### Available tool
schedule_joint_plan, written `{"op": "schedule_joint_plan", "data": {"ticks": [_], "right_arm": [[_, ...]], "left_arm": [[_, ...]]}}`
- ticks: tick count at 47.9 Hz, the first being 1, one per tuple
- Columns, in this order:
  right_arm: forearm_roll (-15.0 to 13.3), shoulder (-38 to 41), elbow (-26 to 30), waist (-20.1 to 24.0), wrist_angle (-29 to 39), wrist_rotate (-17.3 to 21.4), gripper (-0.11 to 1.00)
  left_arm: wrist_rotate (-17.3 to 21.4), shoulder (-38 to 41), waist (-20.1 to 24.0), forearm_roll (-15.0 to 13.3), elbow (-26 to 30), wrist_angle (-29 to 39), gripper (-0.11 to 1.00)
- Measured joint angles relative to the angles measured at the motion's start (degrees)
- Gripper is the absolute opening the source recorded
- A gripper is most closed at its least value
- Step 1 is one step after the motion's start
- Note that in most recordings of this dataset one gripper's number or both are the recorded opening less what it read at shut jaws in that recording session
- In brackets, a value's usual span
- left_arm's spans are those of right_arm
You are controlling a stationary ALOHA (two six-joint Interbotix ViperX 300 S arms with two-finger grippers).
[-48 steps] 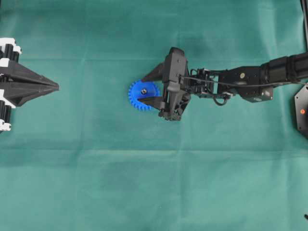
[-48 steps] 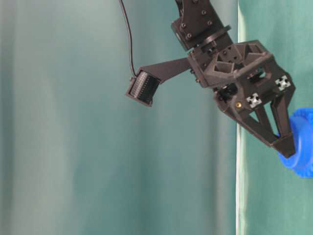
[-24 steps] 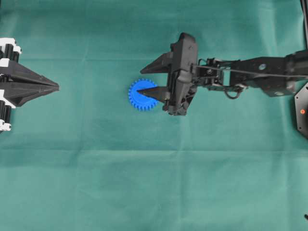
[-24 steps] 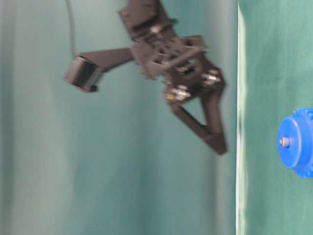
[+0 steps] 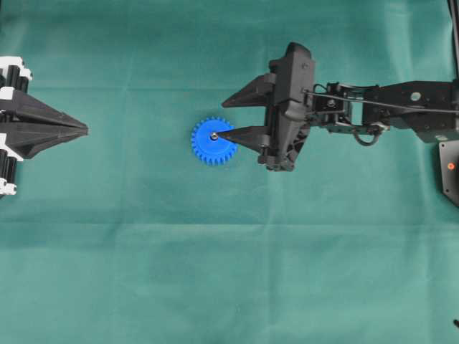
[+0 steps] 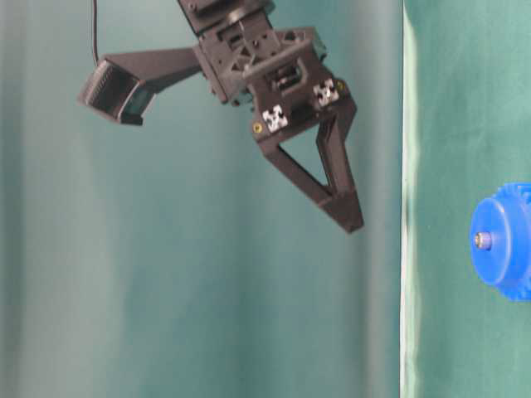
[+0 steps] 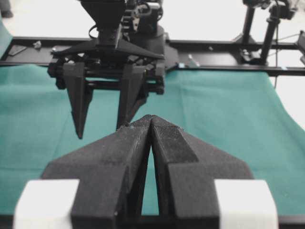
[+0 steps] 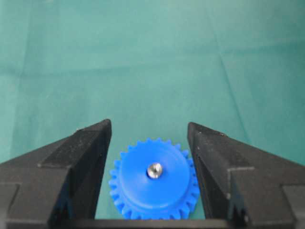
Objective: Insert the shaft placed at a random location into the center hole of the medium gear at another random location.
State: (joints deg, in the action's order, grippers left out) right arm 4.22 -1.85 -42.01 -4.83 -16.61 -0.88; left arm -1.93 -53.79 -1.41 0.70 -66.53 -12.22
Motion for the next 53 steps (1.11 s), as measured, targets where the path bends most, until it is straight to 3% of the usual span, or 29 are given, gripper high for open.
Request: {"op": "schedule_joint_plan", "data": {"ticks": [27, 53], "right_arm": [[0.09, -11.07, -11.95, 0.00, 0.00, 0.00, 0.67], [0.09, -14.24, -14.50, 0.00, 0.44, 0.09, 0.67]], "left_arm": [[0.00, 0.09, 0.00, 0.00, 0.09, 0.00, 0.03], [0.00, 0.00, 0.09, 0.09, 0.00, 0.00, 0.03]]}}
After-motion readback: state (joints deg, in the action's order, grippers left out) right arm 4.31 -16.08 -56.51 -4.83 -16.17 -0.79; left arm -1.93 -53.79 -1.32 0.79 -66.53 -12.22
